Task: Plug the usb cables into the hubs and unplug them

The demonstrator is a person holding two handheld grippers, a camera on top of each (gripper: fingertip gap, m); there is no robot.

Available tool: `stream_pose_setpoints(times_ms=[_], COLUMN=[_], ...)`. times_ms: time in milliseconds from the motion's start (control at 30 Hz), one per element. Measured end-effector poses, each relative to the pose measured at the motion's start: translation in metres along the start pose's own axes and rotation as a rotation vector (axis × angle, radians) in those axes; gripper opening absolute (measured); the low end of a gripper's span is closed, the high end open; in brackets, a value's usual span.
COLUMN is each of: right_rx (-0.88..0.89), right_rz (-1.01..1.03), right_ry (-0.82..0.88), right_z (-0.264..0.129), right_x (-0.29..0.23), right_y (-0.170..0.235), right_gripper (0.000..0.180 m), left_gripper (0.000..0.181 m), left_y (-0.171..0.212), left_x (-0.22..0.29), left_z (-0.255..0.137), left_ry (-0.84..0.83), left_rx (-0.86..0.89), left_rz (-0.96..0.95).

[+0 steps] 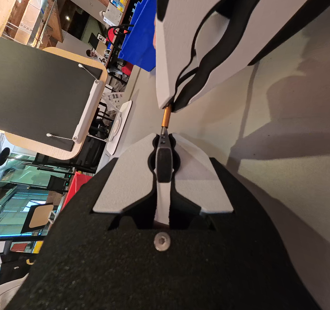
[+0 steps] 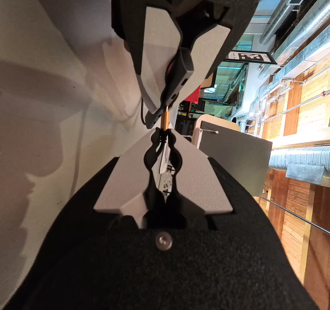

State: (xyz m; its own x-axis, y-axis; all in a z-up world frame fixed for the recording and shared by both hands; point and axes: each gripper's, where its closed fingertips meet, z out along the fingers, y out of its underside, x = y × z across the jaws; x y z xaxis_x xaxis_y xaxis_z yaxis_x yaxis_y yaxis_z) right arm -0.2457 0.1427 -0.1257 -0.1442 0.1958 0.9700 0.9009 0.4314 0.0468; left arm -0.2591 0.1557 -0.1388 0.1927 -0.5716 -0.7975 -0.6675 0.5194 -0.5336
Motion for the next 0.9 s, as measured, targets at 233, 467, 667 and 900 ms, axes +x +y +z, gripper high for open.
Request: stream_pose_setpoints(times_ms=[233, 467, 667, 900], right_rx=[-0.025, -0.038, 0.036, 0.154], right_rz=[-0.091, -0.103, 0.138, 0.735], right_ry=[-0.012, -0.004, -0.070, -0.368], right_z=[0.001, 0.002, -0.004, -0.020], right_x=[-0.004, -0.004, -0.003, -0.009], right_y=[-0.001, 0.000, -0.002, 0.009], right_gripper=[0.006, 0.007, 0.022, 0.031], left_gripper=[0.010, 0.010, 0.010, 0.011], left_y=[0.002, 0.003, -0.003, 0.000], left_x=[0.005, 0.005, 0.004, -0.002], left_z=[0.002, 0.004, 0.006, 0.003], left_ry=[0.000, -0.015, -0.011, -0.061], left_rx=[-0.031, -0.063, -0.027, -0.034], left_rz=[0.074, 0.129, 0.097, 0.154])
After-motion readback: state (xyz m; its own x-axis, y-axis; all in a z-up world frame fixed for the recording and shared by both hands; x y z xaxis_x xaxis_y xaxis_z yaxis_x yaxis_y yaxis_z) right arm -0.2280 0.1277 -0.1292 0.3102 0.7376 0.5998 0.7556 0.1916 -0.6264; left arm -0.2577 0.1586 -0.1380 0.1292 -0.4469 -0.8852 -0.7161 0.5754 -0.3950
